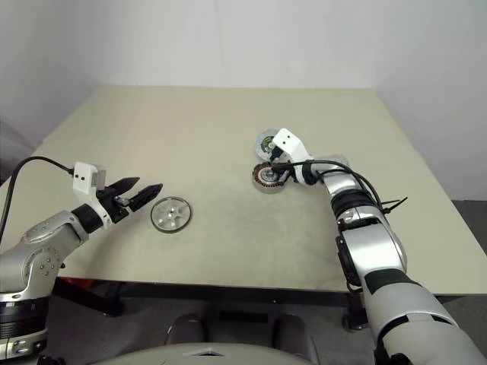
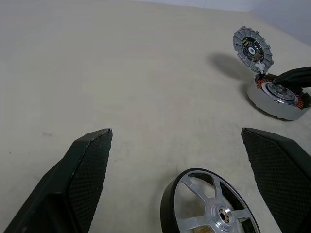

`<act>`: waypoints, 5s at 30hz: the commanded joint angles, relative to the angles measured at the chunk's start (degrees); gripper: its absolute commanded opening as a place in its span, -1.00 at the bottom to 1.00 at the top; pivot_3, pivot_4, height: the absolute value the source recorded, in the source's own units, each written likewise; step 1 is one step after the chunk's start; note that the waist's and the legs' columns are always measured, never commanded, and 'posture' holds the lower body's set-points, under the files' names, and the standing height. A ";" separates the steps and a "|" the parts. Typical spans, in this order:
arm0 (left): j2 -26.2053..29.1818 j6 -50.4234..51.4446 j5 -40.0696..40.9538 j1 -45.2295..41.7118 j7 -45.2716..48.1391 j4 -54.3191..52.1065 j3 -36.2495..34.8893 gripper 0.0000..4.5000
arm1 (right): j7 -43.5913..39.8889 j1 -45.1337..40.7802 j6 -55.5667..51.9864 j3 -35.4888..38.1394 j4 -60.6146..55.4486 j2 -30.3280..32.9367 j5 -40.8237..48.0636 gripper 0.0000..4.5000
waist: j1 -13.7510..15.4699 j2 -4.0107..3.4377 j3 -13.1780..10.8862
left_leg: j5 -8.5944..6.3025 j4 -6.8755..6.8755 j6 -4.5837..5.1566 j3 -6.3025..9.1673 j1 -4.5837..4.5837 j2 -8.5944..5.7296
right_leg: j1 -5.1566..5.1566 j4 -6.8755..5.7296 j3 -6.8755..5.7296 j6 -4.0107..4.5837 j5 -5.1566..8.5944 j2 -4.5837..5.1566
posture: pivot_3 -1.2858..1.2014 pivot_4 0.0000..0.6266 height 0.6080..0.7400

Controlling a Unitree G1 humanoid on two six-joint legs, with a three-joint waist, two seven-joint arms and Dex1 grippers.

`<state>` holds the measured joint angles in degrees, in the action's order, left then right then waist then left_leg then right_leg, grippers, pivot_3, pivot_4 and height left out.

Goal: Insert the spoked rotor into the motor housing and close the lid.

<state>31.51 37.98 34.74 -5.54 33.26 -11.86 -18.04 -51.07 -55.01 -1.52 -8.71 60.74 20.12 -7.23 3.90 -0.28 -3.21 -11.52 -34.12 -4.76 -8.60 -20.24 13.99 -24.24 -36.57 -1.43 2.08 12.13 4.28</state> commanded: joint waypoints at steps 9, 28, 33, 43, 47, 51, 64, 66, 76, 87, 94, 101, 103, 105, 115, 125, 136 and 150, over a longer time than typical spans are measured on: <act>1.06 -0.78 0.35 -1.43 0.41 -1.11 -0.98 1.00 | -0.74 1.87 -1.55 0.29 -6.64 0.03 0.73 -0.99 | -0.01 0.00 0.00 | 0.00 0.00 0.00 0.00 0.01 0.00 | 0.00 0.00 0.00 0.00 0.00 0.00 | 0.03 -1.00 1.00; 0.99 -0.54 0.13 -1.08 0.03 -1.22 -0.91 1.00 | -1.59 1.63 -4.37 0.70 -11.64 -0.51 2.72 -0.99 | 0.00 0.01 -0.04 | 0.00 0.01 0.00 0.00 0.01 0.00 | 0.01 0.01 0.00 0.00 0.00 0.00 | 0.03 -1.00 1.00; 1.08 -0.61 0.09 -1.04 -0.01 -1.15 -1.10 1.00 | -1.94 5.59 -5.27 -1.04 -12.49 -1.67 1.83 -0.99 | 0.00 0.01 -0.04 | 0.00 0.01 0.00 0.00 0.00 0.00 | 0.01 0.01 0.00 0.00 0.00 0.00 | 0.03 -1.00 1.00; 1.19 -0.62 -0.07 -0.88 -0.12 -1.05 -1.21 1.00 | -2.64 6.27 -6.33 -0.80 -14.80 -1.38 2.93 -0.99 | -0.03 0.06 -0.01 | 0.01 0.00 -0.01 0.01 0.22 0.00 | 0.20 0.00 0.01 -0.02 0.01 0.00 | 0.03 -1.00 1.00; 1.06 -0.73 -0.13 -1.09 -0.07 -0.79 -1.04 1.00 | -3.16 3.78 -6.74 0.46 -15.31 -0.51 4.25 -0.99 | -0.02 0.06 -0.04 | 0.00 0.01 -0.01 0.01 0.14 0.00 | 0.14 0.01 0.00 -0.01 0.01 0.00 | 0.03 -1.00 1.00; 0.88 -0.85 -0.23 -1.25 -0.04 -0.59 -0.90 1.00 | -2.17 1.72 -6.26 0.96 -13.51 0.01 4.24 -0.99 | -0.04 0.06 -0.06 | 0.00 0.01 -0.01 0.00 0.08 0.00 | 0.07 0.01 0.00 -0.01 0.01 0.00 | 0.03 -1.00 1.00; 1.04 -0.81 -0.32 -0.98 -0.22 -0.91 -1.42 1.00 | -0.61 5.32 -4.53 -1.21 -9.06 -1.24 2.31 -0.99 | -0.02 0.07 -0.09 | 0.00 0.01 -0.01 0.00 0.10 0.00 | 0.08 0.01 0.01 -0.01 0.00 0.00 | 0.03 -1.00 1.00; 1.06 -0.80 -0.30 -1.00 -0.25 -0.87 -1.52 1.00 | -0.64 5.23 -4.73 -0.97 -9.34 -1.30 2.67 -0.99 | -0.01 0.07 -0.09 | 0.00 0.00 -0.01 0.00 0.12 0.00 | 0.10 0.00 0.01 -0.01 0.00 0.00 | 0.03 -1.00 1.00; 0.84 -0.79 -0.36 -1.20 -0.24 -0.68 -1.09 1.00 | -4.09 1.94 -4.34 0.12 -15.62 1.33 4.43 -0.99 | 0.02 0.07 -0.15 | 0.00 0.00 -0.01 0.00 0.09 -0.01 | 0.09 0.00 0.00 -0.01 0.01 0.00 | 0.03 -1.00 1.00; 0.29 -1.27 -0.70 -2.12 -0.11 -0.05 -0.30 1.00 | -23.01 -2.12 10.74 -9.10 -17.19 12.58 -1.59 -0.59 | -0.15 0.14 -0.23 | -0.01 -0.03 0.02 0.00 0.03 -0.01 | 0.06 0.02 0.00 -0.01 0.01 0.01 | 0.03 -1.00 1.00; -0.85 -1.82 -0.91 -1.53 -0.48 -0.44 -0.20 1.00 | -21.72 -9.22 21.68 -13.02 -5.91 11.46 -7.66 0.30 | -0.38 0.21 -0.27 | -0.01 -0.07 0.03 0.00 0.00 0.00 | 0.04 -0.03 -0.01 -0.01 0.01 0.00 | 0.03 -1.00 1.00; -1.42 -2.10 -0.72 -0.20 -1.15 -1.49 -0.85 1.00 | -22.35 -12.57 27.57 -15.51 1.58 8.29 -11.17 0.30 | -0.75 0.22 -0.28 | -0.03 -0.09 0.06 0.01 -0.27 0.02 | -0.13 -0.02 -0.05 0.00 0.01 0.01 | 0.03 -1.00 1.00; -1.52 -2.14 -0.64 0.06 -1.36 -1.72 -0.89 1.00 | -22.03 -13.38 28.42 -15.76 3.32 7.41 -11.99 0.30 | -0.80 0.22 -0.28 | -0.04 -0.13 0.09 0.02 -0.35 0.02 | -0.14 -0.02 -0.07 0.01 0.01 0.02 | 0.03 -1.00 1.00; -1.64 -2.21 -0.56 0.36 -1.54 -1.98 -0.92 1.00 | -21.62 -14.15 28.87 -15.99 4.85 6.57 -12.69 0.30 | -0.96 0.22 -0.28 | -0.05 -0.16 0.10 0.03 -0.36 0.01 | -0.14 -0.02 -0.07 0.01 0.01 0.02 | 0.03 -1.00 1.00; -1.90 -2.19 -0.31 0.85 -2.06 -2.61 -0.88 1.00 | -18.02 -15.89 28.03 -16.89 10.20 3.99 -16.72 0.30 | -1.36 0.21 -0.29 | -0.05 -0.16 0.10 0.03 -0.35 0.03 | -0.14 -0.05 -0.07 0.01 0.01 0.02 | 0.03 -1.00 1.00; -2.09 -2.30 -0.42 1.09 -2.34 -2.68 -0.79 1.00 | -14.17 -17.15 28.51 -17.19 11.82 3.13 -19.51 0.83 | -1.37 0.21 -0.29 | -0.05 -0.16 0.10 0.03 -0.35 0.03 | -0.15 -0.05 -0.07 0.02 0.01 0.02 | 0.03 -1.00 1.00; -2.47 -2.35 -0.35 1.52 -2.74 -3.10 -1.03 1.00 | -15.58 -17.46 29.69 -18.10 12.59 2.41 -21.63 0.99 | -1.36 0.20 -0.29 | -0.05 -0.16 0.10 0.03 -0.34 0.03 | -0.15 -0.06 -0.07 0.02 0.01 0.02 | 0.03 -1.00 1.00; -2.91 -2.63 -0.49 1.62 -3.05 -3.02 -0.85 1.00 | -14.56 -19.14 31.94 -21.88 14.18 1.49 -26.30 0.99 | -1.40 0.20 -0.29 | -0.05 -0.17 0.10 0.03 -0.34 0.04 | -0.15 -0.09 -0.07 0.02 0.01 0.02 | 0.03 -1.00 1.00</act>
<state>28.51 36.57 33.82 -3.75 30.28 -12.90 -18.01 -66.06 -72.19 29.61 -30.20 75.13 21.72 -33.17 2.50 -0.08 -3.50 -11.57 -34.29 -4.66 -8.57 -20.57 14.03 -24.39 -36.67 -1.51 2.11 12.13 4.29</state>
